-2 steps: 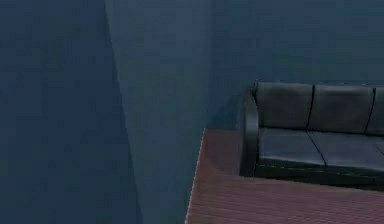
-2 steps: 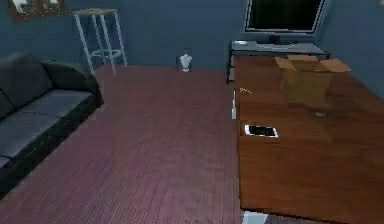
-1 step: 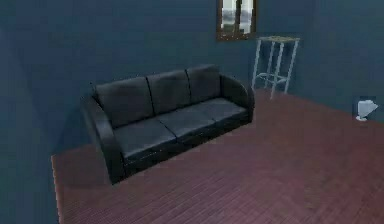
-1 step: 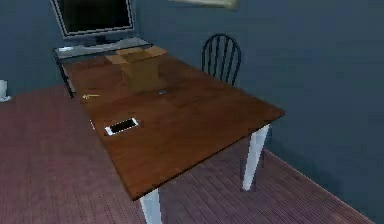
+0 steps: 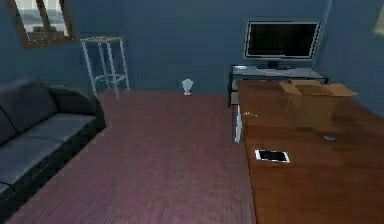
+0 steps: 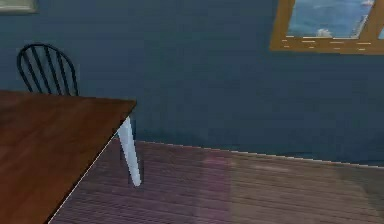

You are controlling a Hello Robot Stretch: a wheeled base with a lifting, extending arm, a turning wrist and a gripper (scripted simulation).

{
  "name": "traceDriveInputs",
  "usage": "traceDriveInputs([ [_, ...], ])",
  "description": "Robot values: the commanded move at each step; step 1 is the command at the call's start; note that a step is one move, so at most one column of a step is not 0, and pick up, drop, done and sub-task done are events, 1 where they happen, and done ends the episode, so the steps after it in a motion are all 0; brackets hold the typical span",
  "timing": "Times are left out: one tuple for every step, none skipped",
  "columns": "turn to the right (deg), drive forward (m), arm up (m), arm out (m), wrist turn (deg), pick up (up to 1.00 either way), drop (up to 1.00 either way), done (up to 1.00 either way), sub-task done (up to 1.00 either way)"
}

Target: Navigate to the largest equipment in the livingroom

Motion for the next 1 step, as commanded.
traceDriveInputs([
  [0.0, 1.00, 0.00, 0.00, 0.0, 0.00, 0.00, 0.00, 0.00],
])
